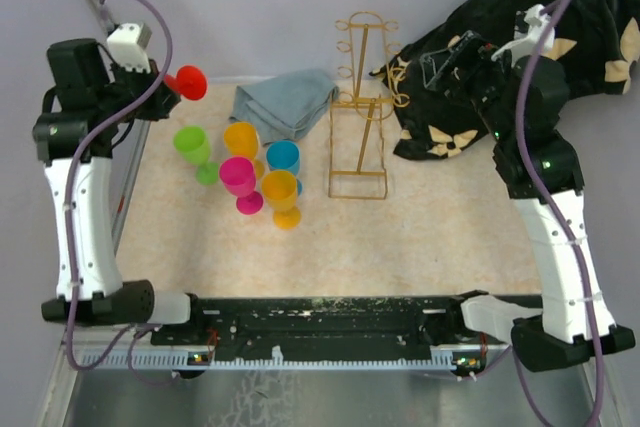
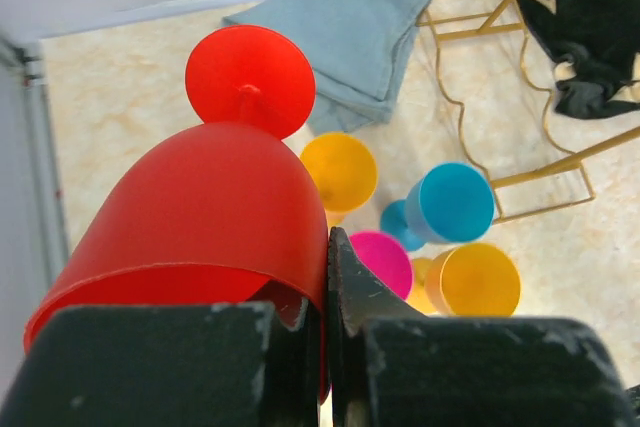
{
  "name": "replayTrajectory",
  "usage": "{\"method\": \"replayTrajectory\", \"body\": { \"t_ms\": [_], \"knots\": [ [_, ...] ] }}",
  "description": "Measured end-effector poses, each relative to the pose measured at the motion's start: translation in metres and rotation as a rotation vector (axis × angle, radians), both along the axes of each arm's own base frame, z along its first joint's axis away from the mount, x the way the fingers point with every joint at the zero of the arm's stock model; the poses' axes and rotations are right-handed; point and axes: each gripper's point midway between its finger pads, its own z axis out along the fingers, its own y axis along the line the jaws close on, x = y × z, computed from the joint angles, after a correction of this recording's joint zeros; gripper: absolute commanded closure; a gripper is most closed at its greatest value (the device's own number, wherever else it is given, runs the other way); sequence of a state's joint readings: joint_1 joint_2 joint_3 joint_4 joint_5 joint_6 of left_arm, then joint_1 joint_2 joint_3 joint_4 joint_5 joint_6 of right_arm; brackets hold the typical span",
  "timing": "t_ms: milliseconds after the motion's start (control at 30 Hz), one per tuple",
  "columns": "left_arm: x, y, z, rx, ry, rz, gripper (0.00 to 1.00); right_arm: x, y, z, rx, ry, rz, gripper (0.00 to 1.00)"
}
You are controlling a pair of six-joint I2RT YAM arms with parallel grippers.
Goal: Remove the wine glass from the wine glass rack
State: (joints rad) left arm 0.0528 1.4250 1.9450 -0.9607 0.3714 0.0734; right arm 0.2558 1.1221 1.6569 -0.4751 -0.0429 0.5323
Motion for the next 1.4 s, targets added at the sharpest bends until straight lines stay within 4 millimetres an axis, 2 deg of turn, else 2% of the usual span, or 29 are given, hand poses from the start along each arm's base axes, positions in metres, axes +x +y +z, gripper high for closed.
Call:
{"method": "replayTrajectory", "body": {
  "t_ms": [100,167,233,367,633,1000,1200,1400],
  "knots": [
    [-0.041,0.009,0.015,0.063,-0.037,0.035,1.0,0.023,-0.029,-0.043,-0.128,0.126,-0.166,0.14],
    [-0.066,0.014,0.022,0.101,-0.055,0.051,1.0,0.033,-0.04,-0.064,-0.187,0.189,-0.227,0.13],
    [-0.09,0.019,0.018,0.145,-0.04,0.063,1.0,0.042,-0.049,-0.083,-0.242,0.25,-0.277,0.13],
    [-0.111,0.028,-0.01,0.213,0.069,0.064,1.0,0.051,-0.059,-0.106,-0.293,0.313,-0.328,0.12],
    [-0.121,0.035,-0.105,0.289,0.411,-0.009,1.0,0.053,-0.064,-0.125,-0.317,0.356,-0.351,0.12],
    [-0.131,0.035,-0.195,0.317,0.641,-0.117,1.0,0.039,-0.076,-0.114,-0.306,0.337,-0.392,0.12],
    [-0.116,0.04,-0.242,0.335,0.747,-0.14,1.0,0.032,-0.08,-0.112,-0.304,0.34,-0.406,0.12],
    [-0.09,0.046,-0.261,0.359,0.743,-0.129,1.0,0.028,-0.082,-0.118,-0.308,0.369,-0.414,0.12]
  ]
}}
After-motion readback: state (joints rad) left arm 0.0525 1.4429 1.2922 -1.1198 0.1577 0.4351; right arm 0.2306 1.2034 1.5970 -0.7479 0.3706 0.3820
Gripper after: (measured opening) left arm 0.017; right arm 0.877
